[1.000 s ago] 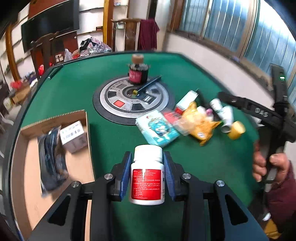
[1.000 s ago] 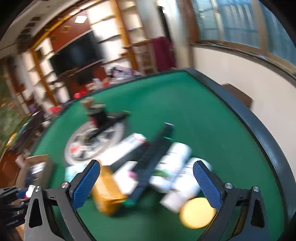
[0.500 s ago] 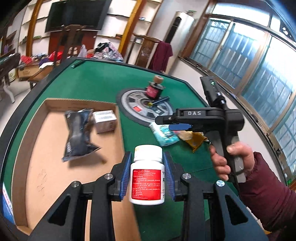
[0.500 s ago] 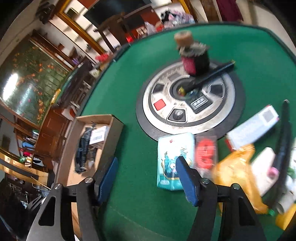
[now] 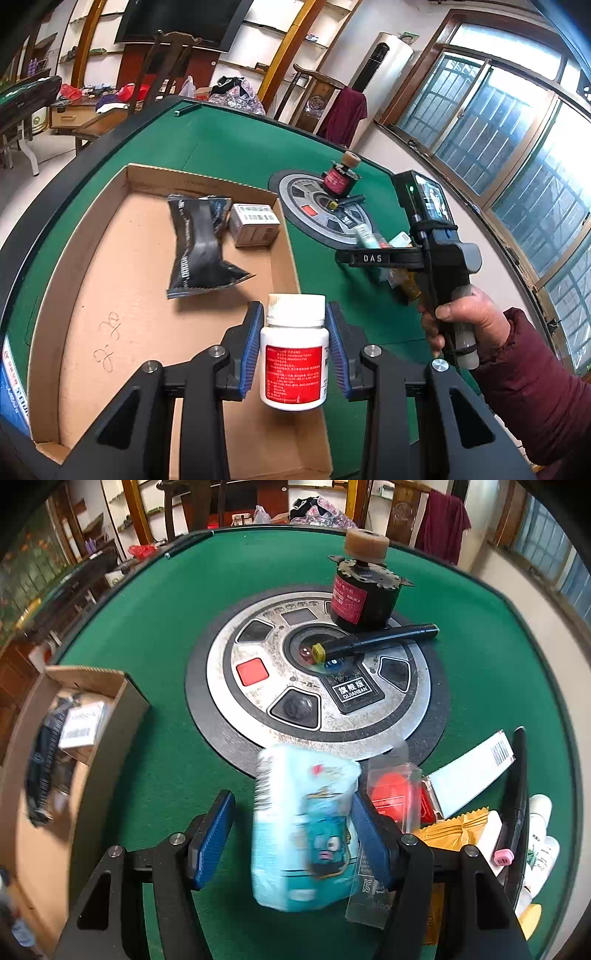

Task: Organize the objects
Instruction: 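Grasp the white pill bottle with the left tool while the right tool grasps the tissue pack, then carry the pill bottle and tissue pack into the tray and release both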

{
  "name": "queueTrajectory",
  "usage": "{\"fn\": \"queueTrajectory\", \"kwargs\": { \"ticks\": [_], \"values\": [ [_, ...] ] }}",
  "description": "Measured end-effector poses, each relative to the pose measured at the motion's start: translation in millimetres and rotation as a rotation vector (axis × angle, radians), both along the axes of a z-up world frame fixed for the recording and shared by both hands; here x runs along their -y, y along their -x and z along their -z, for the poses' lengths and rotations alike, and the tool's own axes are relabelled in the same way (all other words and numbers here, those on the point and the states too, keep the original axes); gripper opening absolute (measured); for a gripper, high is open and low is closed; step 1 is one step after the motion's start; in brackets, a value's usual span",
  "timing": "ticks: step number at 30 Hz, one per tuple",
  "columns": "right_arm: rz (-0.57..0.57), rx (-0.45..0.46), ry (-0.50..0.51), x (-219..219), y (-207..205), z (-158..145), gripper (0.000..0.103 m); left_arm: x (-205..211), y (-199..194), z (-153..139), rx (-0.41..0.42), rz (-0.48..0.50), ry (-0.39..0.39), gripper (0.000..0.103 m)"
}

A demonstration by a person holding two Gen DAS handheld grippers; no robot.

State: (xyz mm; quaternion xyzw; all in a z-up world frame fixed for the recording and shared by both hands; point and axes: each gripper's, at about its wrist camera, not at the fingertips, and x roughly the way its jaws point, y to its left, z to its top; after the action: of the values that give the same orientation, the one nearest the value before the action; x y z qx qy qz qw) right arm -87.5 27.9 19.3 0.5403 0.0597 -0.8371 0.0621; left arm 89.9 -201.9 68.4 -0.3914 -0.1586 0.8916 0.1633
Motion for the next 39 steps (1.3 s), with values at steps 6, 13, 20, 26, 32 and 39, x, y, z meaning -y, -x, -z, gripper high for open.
{"fn": "queueTrajectory", "kwargs": {
  "ticks": [6, 13, 20, 26, 32, 39],
  "values": [
    [0.049, -0.008, 0.035, -14, -9, -1, 0.015, 19, -8, 1, -0.001, -0.045, -0.011, 0.033],
    [0.051, -0.039, 0.162, -29, -35, -22, 0.013, 30, -11, -2, -0.003, -0.083, 0.021, 0.033],
    [-0.065, -0.057, 0.363, 8, -54, -66, 0.014, 45, 15, -11, 0.003, -0.111, 0.119, 0.033],
    [-0.142, 0.026, 0.528, 83, -29, -72, 0.014, 62, 57, 0, 0.041, -0.138, 0.195, 0.033],
    [-0.183, 0.125, 0.619, 147, 1, -55, 0.014, 88, 88, 20, 0.103, -0.181, 0.174, 0.033],
    [-0.229, 0.196, 0.619, 198, 21, -27, 0.014, 104, 92, 33, 0.134, -0.213, 0.118, 0.033]
  ]
}}
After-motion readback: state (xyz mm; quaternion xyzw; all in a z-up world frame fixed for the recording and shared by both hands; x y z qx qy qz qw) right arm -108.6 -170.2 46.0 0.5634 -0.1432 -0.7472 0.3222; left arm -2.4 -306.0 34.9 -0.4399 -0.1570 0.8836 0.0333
